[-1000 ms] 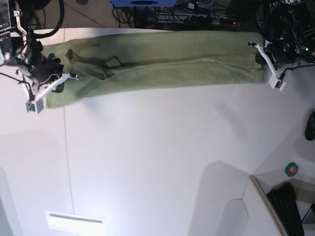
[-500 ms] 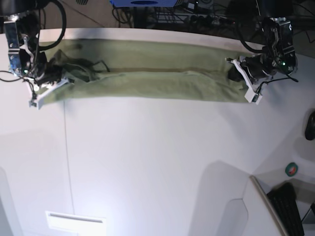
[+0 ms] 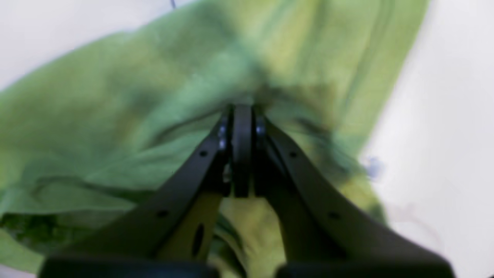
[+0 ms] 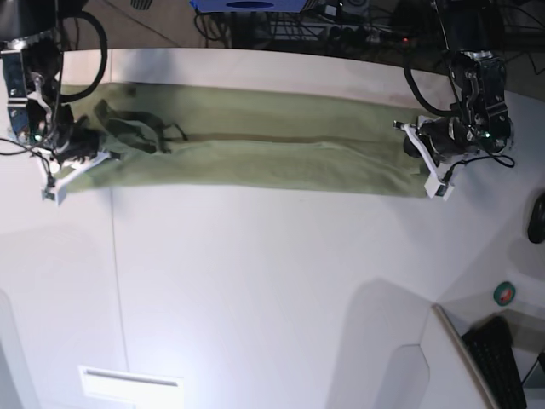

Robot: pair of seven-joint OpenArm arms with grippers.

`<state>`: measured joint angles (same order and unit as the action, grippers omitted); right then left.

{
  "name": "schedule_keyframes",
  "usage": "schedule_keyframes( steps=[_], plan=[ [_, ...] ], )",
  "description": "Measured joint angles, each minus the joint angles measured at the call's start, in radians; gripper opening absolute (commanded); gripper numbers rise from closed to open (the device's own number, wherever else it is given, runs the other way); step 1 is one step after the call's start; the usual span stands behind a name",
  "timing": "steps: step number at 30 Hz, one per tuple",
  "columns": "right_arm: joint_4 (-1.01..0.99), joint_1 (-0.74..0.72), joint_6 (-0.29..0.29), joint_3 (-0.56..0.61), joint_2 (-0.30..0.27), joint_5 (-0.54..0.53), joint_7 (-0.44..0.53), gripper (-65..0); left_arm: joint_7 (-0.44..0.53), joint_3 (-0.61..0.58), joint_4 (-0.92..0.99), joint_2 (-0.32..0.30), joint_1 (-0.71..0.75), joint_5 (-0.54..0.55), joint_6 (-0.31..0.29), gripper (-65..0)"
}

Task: Layout the t-shirt on the table in an organized manner, then fold the t-shirt properly
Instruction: 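Release the hem and regrasp the folded strip's ends with both grippers, then pull the folded strip taut between both grippers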

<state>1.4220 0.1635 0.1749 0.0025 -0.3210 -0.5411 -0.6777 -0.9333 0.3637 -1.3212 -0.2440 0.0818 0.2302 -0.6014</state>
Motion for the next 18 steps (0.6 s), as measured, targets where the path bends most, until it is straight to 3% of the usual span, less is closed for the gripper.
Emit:
schedule_keyframes(
  steps=[5, 8, 11, 15, 16, 18],
  plan=[
    [0.217, 0.027, -0.002, -0.014, 0.009, -0.008, -0.110, -65.0, -0.135, 0.018, -0.169, -0.010, -0.013, 0.014, -0.001, -65.0],
    [0.356, 0.096, 0.005, -0.095, 0.030, 0.001, -0.133, -65.0, -0.156, 0.114, -0.273, 0.000, 0.004, 0.063, -0.005, -65.0],
    [0.431, 0.154, 0.002, -0.139, 0.043, 0.001, -0.145, -65.0, -0.174, 0.240, -0.250, -0.014, 0.038, 0.177, -0.005, -65.0],
    [0.449, 0.167, 0.001, -0.138, 0.049, -0.008, -0.145, -65.0, -0.120, 0.301, -0.140, -0.073, 0.093, 0.344, -0.004, -17.9],
    [0.449, 0.172, 0.000, -0.138, 0.047, -0.006, -0.142, -65.0, -0.071, 0.293, -0.109, -0.089, 0.102, 0.386, -0.003, -9.2],
    [0.448, 0.179, 0.001, -0.138, 0.045, -0.003, -0.144, -65.0, 0.014, 0.276, -0.043, -0.098, 0.106, 0.458, -0.005, -3.0]
  ],
)
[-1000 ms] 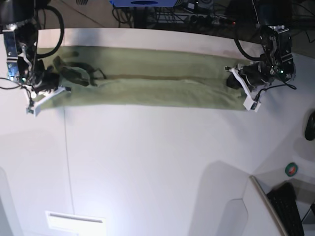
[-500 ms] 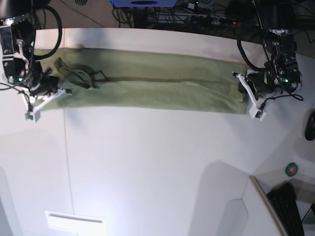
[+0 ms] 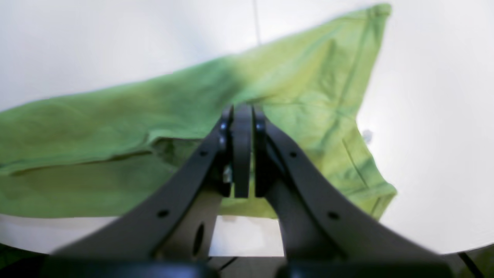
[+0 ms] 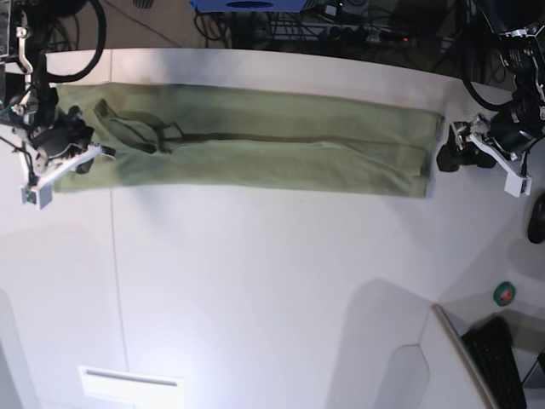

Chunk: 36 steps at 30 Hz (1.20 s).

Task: Layout the t-shirt on the table in an organized manner, then fold the t-shirt properly
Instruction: 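Pull the folded strip taut between both grippers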

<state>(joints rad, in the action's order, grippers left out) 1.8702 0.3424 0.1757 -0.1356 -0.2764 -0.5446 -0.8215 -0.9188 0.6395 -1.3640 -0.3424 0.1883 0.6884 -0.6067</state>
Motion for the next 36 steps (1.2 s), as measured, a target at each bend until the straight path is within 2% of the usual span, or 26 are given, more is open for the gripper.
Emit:
schedule_keyframes(
  steps=[6, 11, 16, 18, 22, 24, 27, 31, 36],
  plan=[
    [0.000, -0.001, 0.000, 0.001, 0.006, -0.001, 0.001, -65.0, 0.129, -0.100, 0.220, 0.001, -0.012, -0.011, 0.003, -2.8],
    [0.000, 0.005, 0.000, 0.003, 0.006, -0.001, 0.006, -65.0, 0.198, -0.163, 0.254, 0.000, -0.042, -0.001, 0.004, -2.8],
    [0.000, 0.019, 0.000, 0.003, 0.005, -0.001, 0.005, -65.0, 0.213, -0.208, 0.273, -0.005, -0.062, 0.002, 0.001, -4.8],
    [0.000, 0.018, 0.000, 0.003, 0.006, -0.001, 0.005, -65.0, 0.220, -0.226, 0.301, -0.003, -0.084, 0.013, 0.001, -10.2],
    [0.000, 0.019, 0.000, 0.003, 0.005, 0.000, 0.004, -65.0, 0.229, -0.229, 0.382, -0.003, -0.126, 0.024, -0.004, -26.7],
    [0.000, 0.018, 0.000, 0.003, 0.006, -0.001, 0.005, -65.0, 0.225, -0.229, 0.402, -0.005, -0.139, 0.018, -0.003, -39.2],
    [0.000, 0.019, 0.000, 0.003, 0.006, -0.001, 0.005, -65.0, 0.215, -0.230, 0.406, -0.003, -0.134, 0.010, 0.001, -65.0],
    [0.000, 0.018, 0.000, 0.003, 0.006, -0.001, 0.005, -65.0, 0.202, -0.228, 0.410, -0.014, -0.130, 0.016, 0.000, -65.0],
    [0.000, 0.018, 0.000, 0.003, 0.006, -0.001, 0.005, -65.0, 0.196, -0.227, 0.348, -0.076, -0.111, -0.008, 0.005, -65.0]
  ],
)
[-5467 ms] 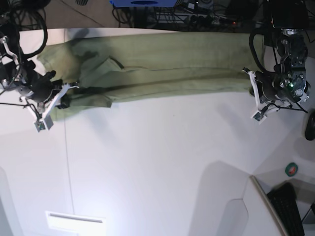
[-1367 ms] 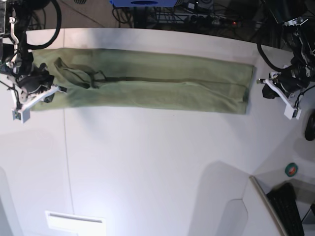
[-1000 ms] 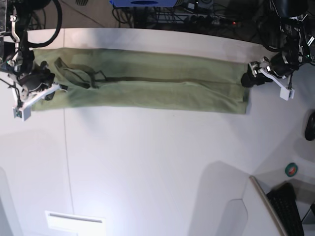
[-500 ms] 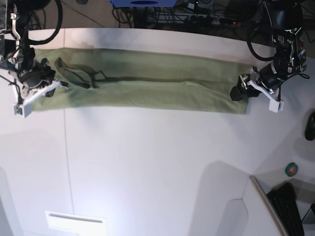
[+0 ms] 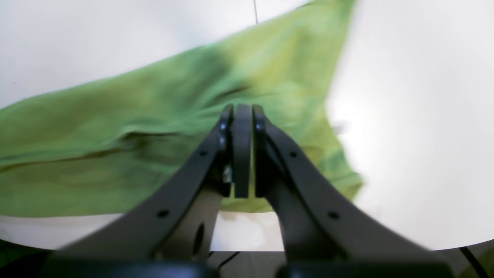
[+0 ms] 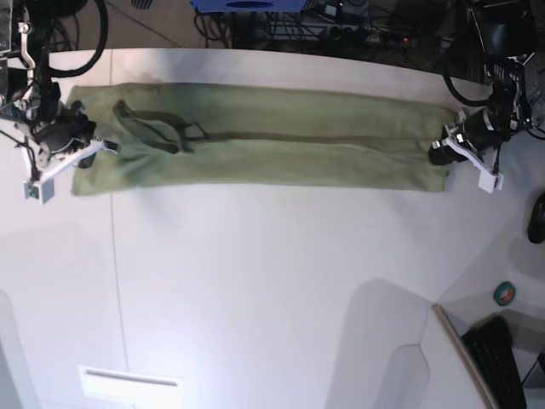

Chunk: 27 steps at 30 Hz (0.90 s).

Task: Layout the t-shirt on the table in an organized manner, then fold the t-shirt properly
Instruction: 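Pull the folded strip taut between both grippers, then fold the strip end held by the left gripper toward the right gripper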

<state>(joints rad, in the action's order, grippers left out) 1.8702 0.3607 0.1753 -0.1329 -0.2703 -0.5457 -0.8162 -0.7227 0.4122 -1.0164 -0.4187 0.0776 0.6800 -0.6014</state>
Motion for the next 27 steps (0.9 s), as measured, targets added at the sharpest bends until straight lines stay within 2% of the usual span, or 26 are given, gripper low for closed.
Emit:
schedule_keyframes(
  steps=[3, 6, 7, 10, 11, 13, 16, 19, 21, 24, 27],
  plan=[
    [0.000, 0.000, 0.000, 0.000, 0.003, 0.000, 0.000, -65.0, 0.000, 0.005, -0.121, -0.020, 0.053, -0.001, 0.003, -65.0],
    [0.000, 0.000, 0.000, 0.000, 0.002, 0.000, 0.000, -65.0, 0.001, -0.001, -0.296, -0.013, 0.138, 0.005, 0.010, -65.0],
    [0.000, 0.000, 0.000, 0.000, 0.003, 0.000, 0.000, -65.0, -0.002, -0.004, -0.347, -0.006, 0.166, 0.007, 0.024, -65.0],
    [0.000, 0.000, 0.000, 0.000, 0.002, 0.000, 0.000, -65.0, -0.011, -0.009, -0.487, 0.038, 0.245, -0.001, 0.143, -65.0],
    [0.000, -0.001, 0.000, 0.000, 0.002, 0.000, 0.000, -65.0, -0.019, -0.010, -0.532, 0.052, 0.262, -0.002, 0.167, -65.0],
    [0.000, -0.005, 0.000, 0.000, 0.002, 0.000, 0.000, -65.0, -0.018, -0.023, -0.607, 0.074, 0.286, -0.001, 0.187, -65.0],
    [0.000, -0.011, 0.000, 0.000, 0.002, 0.000, 0.000, -65.0, -0.026, -0.090, -0.702, 0.092, 0.297, 0.005, 0.183, -65.0],
    [0.000, -0.011, 0.000, 0.000, 0.001, 0.000, 0.000, -65.0, -0.109, -0.115, -0.745, 0.135, 0.280, 0.004, 0.193, -65.0],
    [0.000, -0.011, 0.000, 0.000, 0.000, 0.000, 0.000, -65.0, -0.151, -0.127, -0.750, 0.176, 0.256, -0.002, 0.262, -65.0],
    [0.000, -0.011, 0.000, 0.000, 0.000, 0.000, 0.000, -65.0, -0.163, -0.202, -0.750, 0.206, 0.225, 0.002, 0.306, -65.0],
    [-0.002, -0.011, 0.000, 0.000, 0.000, 0.000, 0.000, -65.0, -0.161, -0.295, -0.751, 0.230, 0.204, 0.002, 0.320, -65.0]
  ],
)
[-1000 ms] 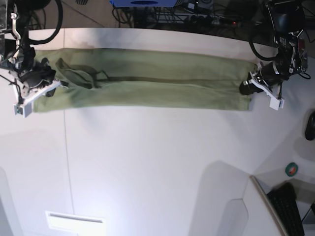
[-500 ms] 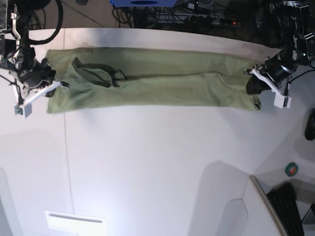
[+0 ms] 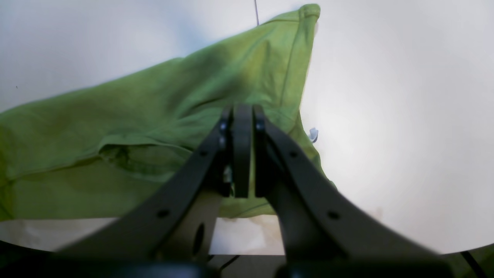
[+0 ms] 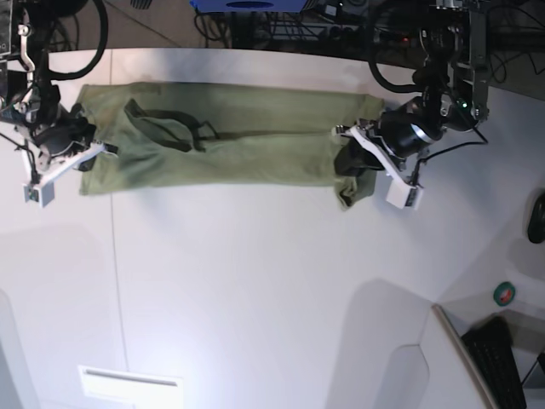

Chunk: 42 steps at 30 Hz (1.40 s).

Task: Layout the t-shirt on the table in an organized manner, then fold the t-shirt properly
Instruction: 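Fold the strip end held by the left gripper toward the right gripper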

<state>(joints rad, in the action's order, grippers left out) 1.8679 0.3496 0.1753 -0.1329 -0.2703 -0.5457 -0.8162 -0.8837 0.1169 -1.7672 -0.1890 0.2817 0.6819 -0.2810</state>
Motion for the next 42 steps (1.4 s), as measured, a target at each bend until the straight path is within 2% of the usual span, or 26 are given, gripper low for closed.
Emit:
schedule_keyframes(
  steps=[2, 6, 15, 18, 31, 35, 42],
  plan=[
    [0.000, 0.000, 0.000, 0.000, 0.000, 0.000, -0.001, -65.0, 0.000, -0.053, 0.004, 0.021, -0.014, -0.004, 0.024, -65.0],
    [-0.001, 0.000, 0.000, 0.000, -0.001, 0.000, 0.000, -65.0, 0.000, -0.156, 0.005, 0.044, -0.033, 0.000, 0.124, -65.0],
    [-0.002, 0.000, 0.000, 0.000, 0.000, 0.000, 0.000, -65.0, 0.005, -0.236, 0.101, 0.070, -0.071, 0.001, 0.135, -65.0],
    [-0.003, 0.001, 0.000, 0.000, 0.000, 0.000, -0.001, -65.0, 0.004, -0.237, 0.112, 0.086, -0.072, 0.000, 0.136, -65.0],
    [-0.003, -0.003, 0.000, 0.000, 0.000, 0.000, 0.000, -65.0, 0.004, -0.237, 0.113, 0.089, -0.101, 0.000, 0.136, -65.0],
    [-0.003, -0.003, 0.000, 0.000, 0.000, 0.000, 0.000, -65.0, 0.005, -0.238, 0.130, 0.116, -0.118, 0.000, 0.135, -65.0],
    [-0.003, -0.003, 0.000, 0.000, 0.002, 0.000, 0.000, -65.0, 0.005, -0.317, 0.160, 0.114, -0.124, 0.000, 0.136, -65.0]
  ],
)
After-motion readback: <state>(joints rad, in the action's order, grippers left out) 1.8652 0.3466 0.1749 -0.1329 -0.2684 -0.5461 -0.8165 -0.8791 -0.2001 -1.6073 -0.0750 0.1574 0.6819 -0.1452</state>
